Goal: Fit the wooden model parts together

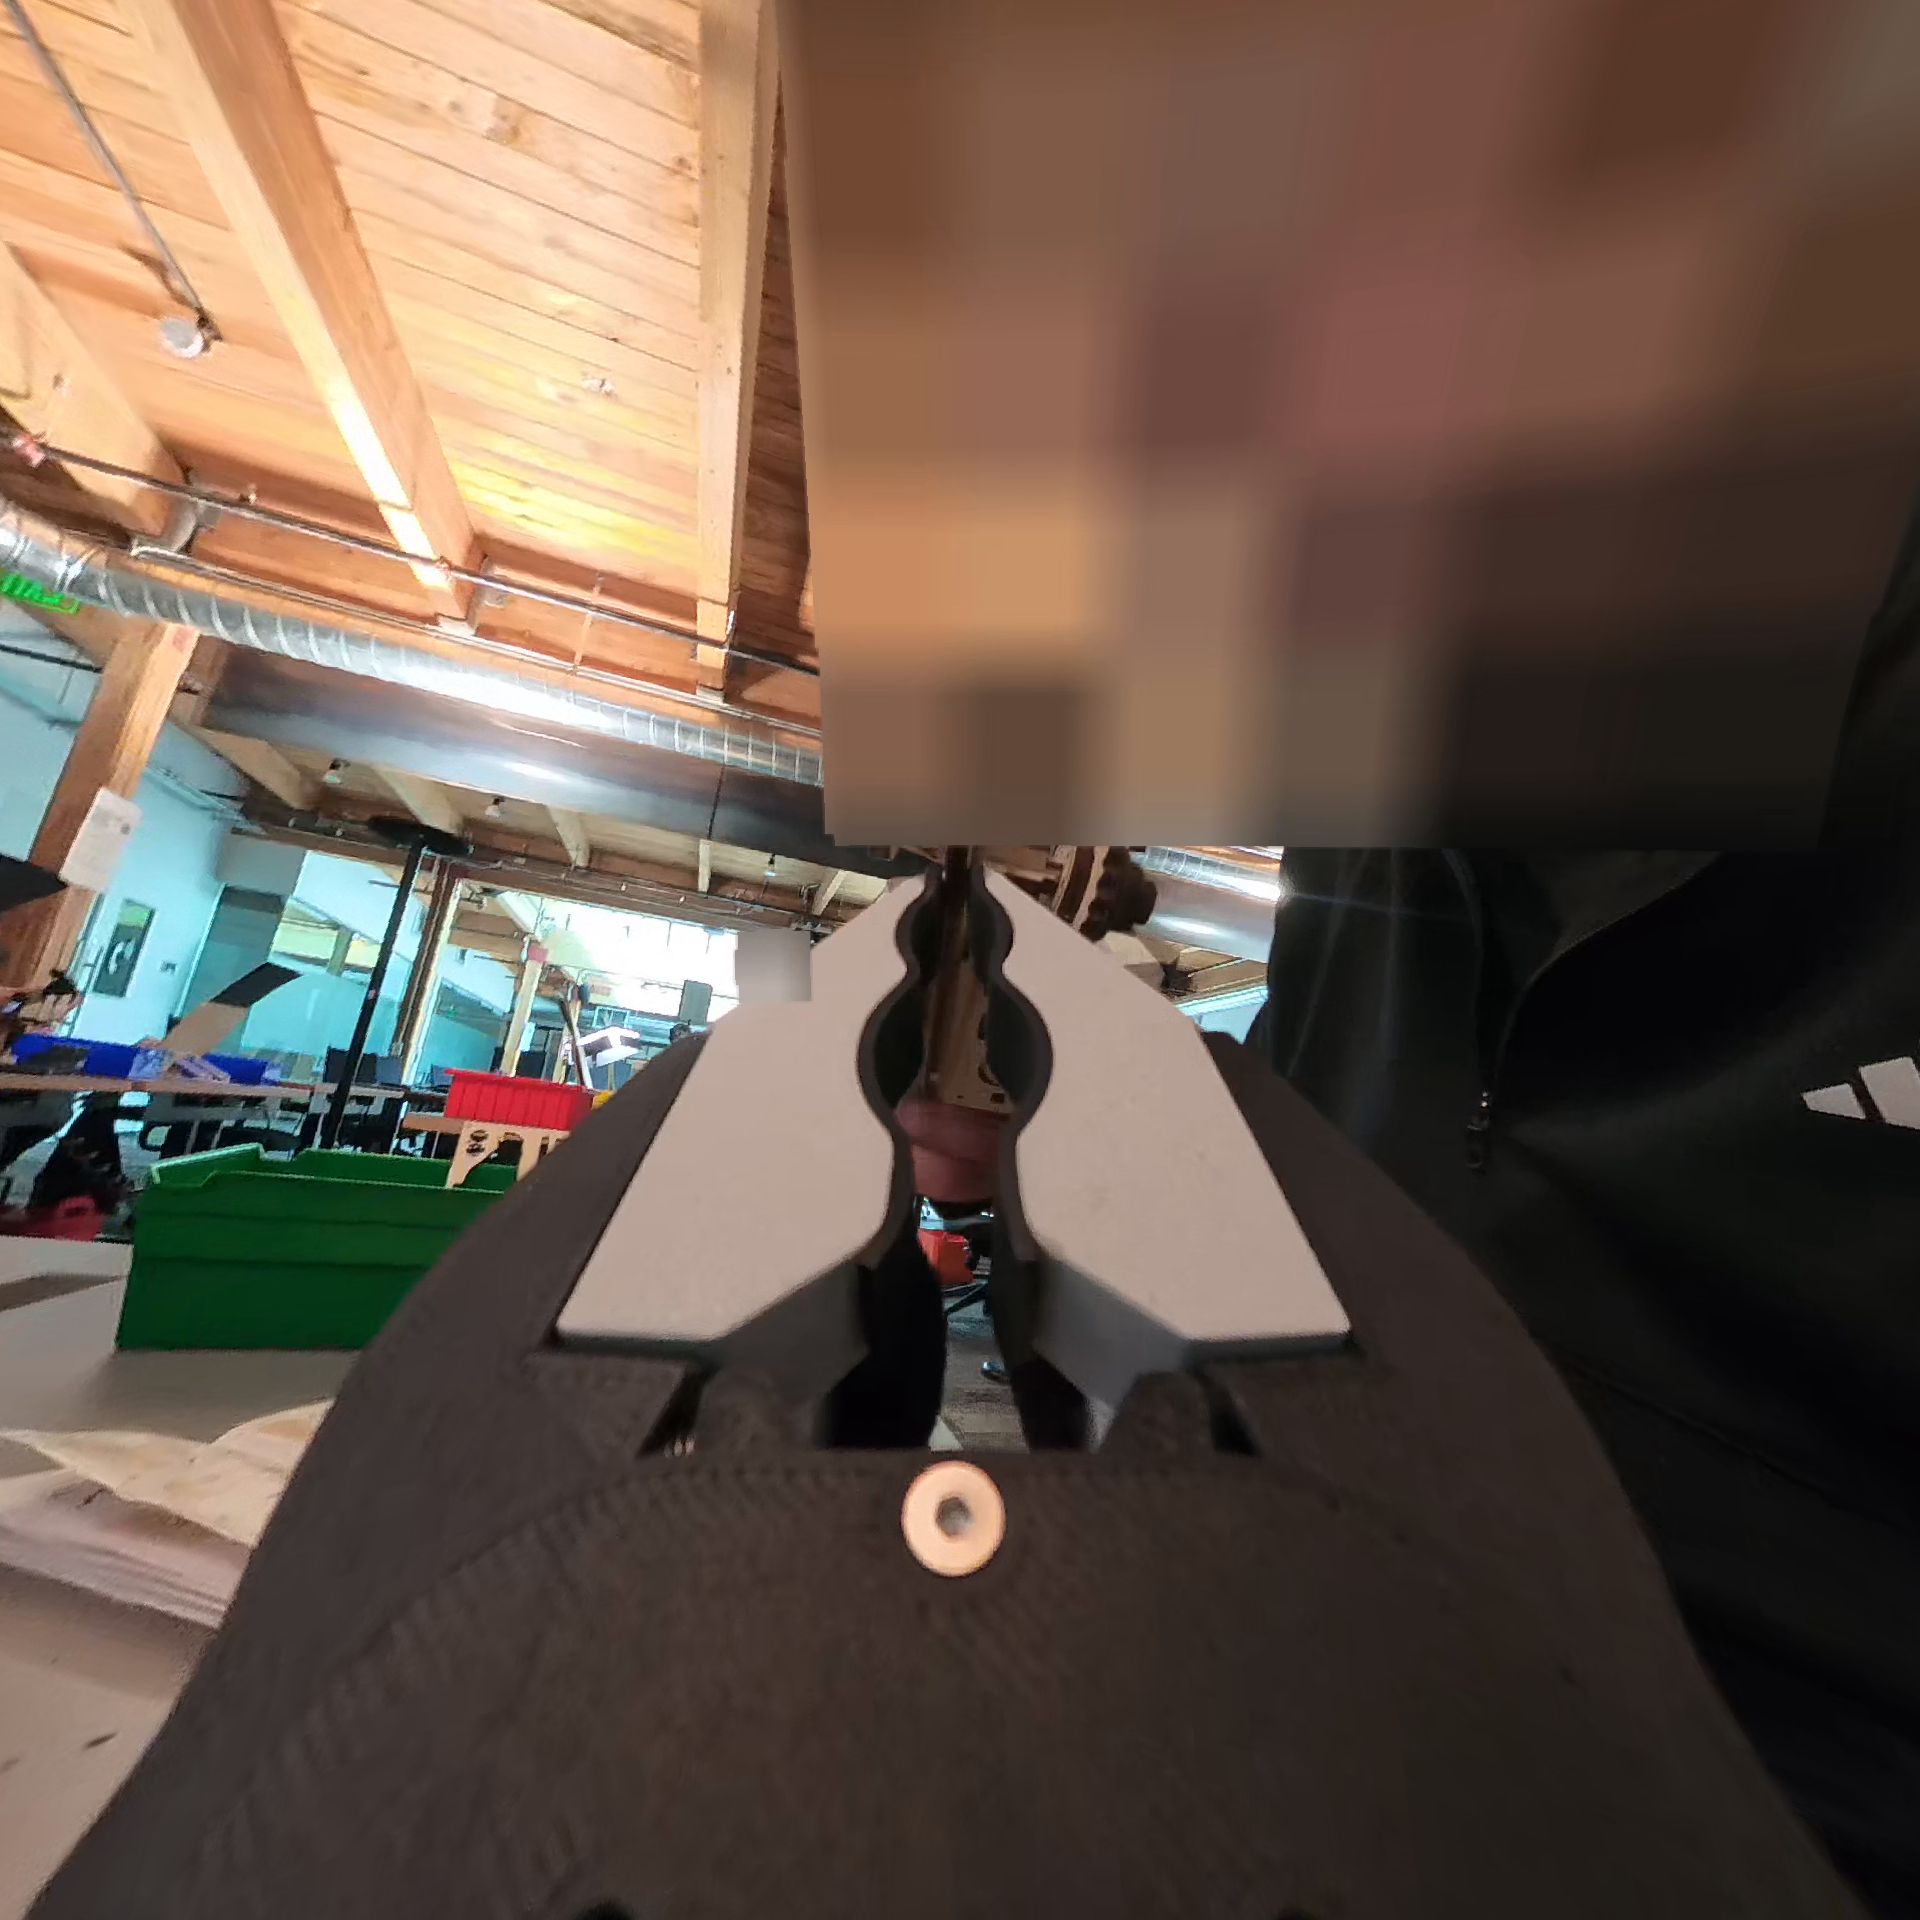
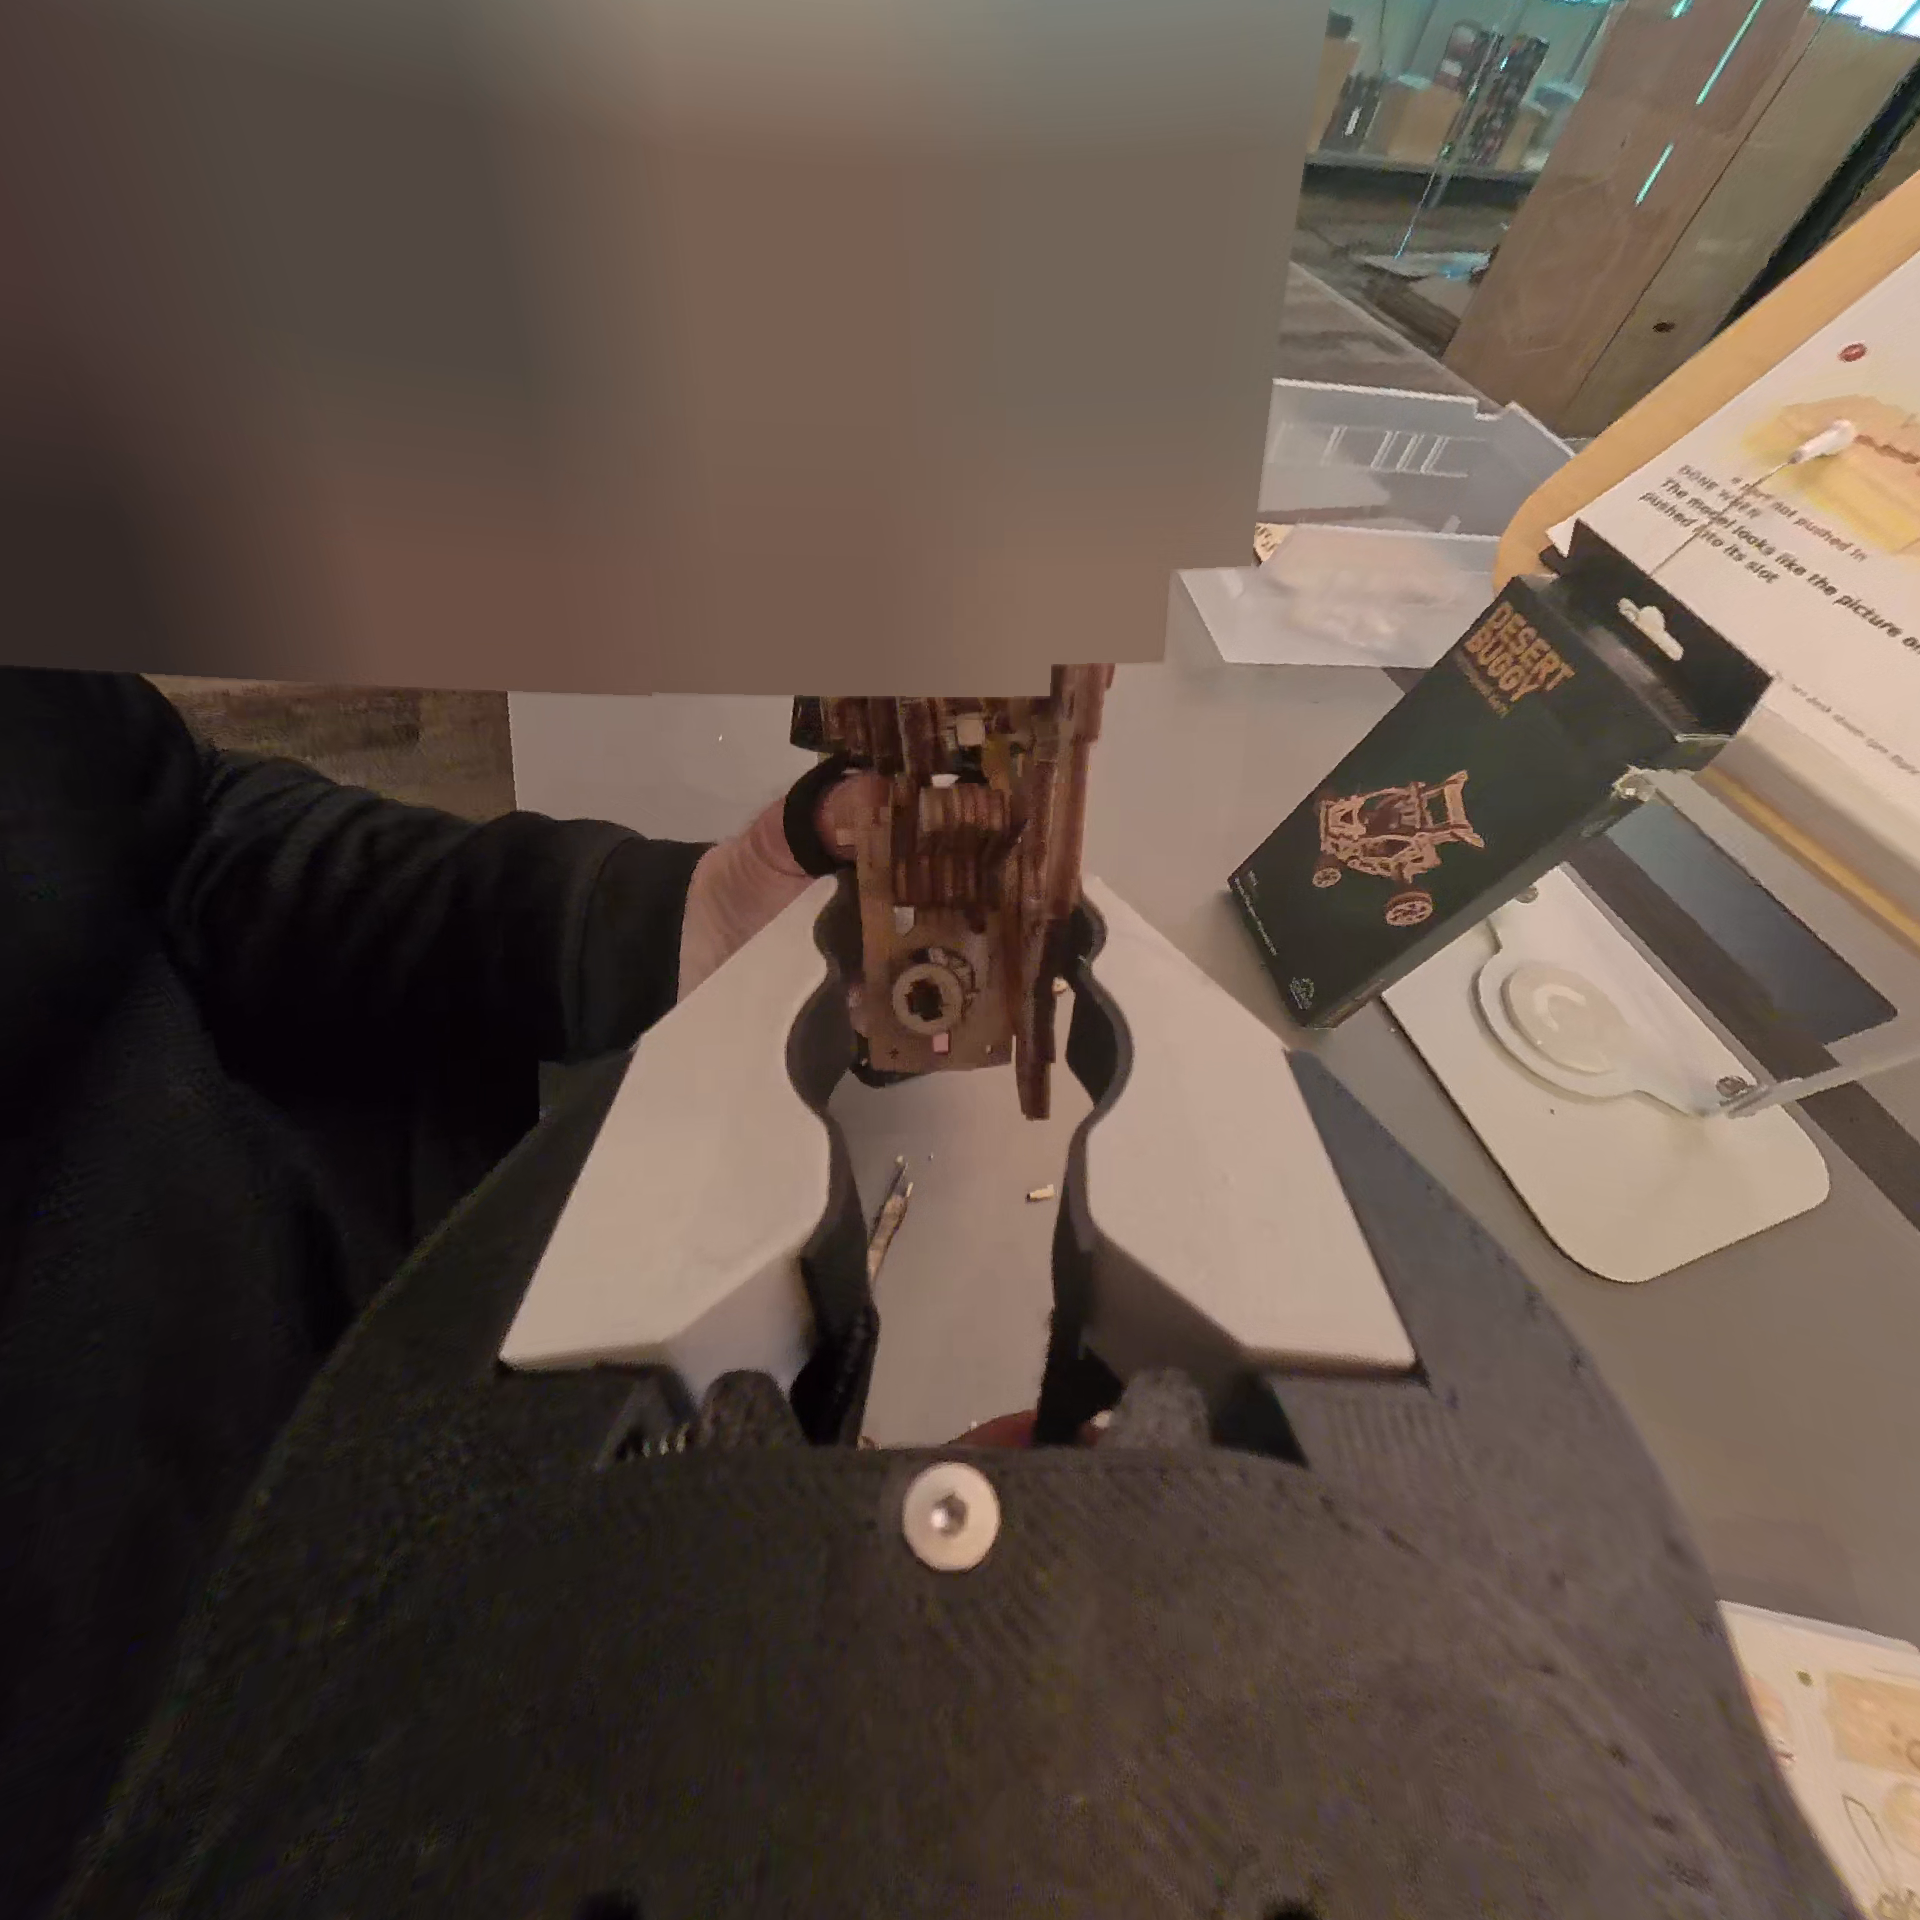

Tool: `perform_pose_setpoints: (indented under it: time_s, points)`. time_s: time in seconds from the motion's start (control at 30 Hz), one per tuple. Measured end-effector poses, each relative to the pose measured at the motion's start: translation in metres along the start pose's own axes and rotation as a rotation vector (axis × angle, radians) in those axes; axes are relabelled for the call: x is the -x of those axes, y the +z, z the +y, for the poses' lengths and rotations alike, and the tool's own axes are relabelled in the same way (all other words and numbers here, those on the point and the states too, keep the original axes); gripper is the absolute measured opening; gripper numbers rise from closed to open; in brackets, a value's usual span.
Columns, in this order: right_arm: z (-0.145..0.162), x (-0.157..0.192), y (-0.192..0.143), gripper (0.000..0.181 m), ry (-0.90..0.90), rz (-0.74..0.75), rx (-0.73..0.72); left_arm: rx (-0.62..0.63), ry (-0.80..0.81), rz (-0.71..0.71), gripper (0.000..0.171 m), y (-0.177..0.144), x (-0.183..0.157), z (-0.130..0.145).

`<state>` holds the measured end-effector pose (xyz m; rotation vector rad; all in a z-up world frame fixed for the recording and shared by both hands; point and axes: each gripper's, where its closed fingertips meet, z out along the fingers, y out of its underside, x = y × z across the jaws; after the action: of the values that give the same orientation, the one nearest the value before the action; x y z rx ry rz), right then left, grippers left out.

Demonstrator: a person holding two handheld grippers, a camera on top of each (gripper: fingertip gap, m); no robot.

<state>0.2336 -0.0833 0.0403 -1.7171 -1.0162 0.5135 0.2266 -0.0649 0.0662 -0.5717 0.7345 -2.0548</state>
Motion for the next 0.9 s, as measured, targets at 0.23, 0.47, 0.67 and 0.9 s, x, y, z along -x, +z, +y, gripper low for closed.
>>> perform_pose_setpoints:
  time_s: [0.23,0.47,0.67,0.9]
  points:
    - [0.001,-0.004,-0.001,0.036,-0.05,-0.005,0.01,-0.026,-0.019,-0.015,0.015,-0.005,0.005,-0.007]
    - [0.013,-0.003,-0.003,0.036,-0.146,0.012,0.048,0.084,0.046,-0.097,0.032,-0.015,0.01,-0.01]
    - [0.045,-0.01,-0.003,0.036,-0.153,-0.025,0.17,0.378,0.208,-0.223,0.033,-0.029,0.01,0.002]
    - [0.069,-0.016,-0.004,0.036,-0.131,-0.12,0.207,0.709,0.383,-0.338,0.027,-0.019,0.013,0.034]
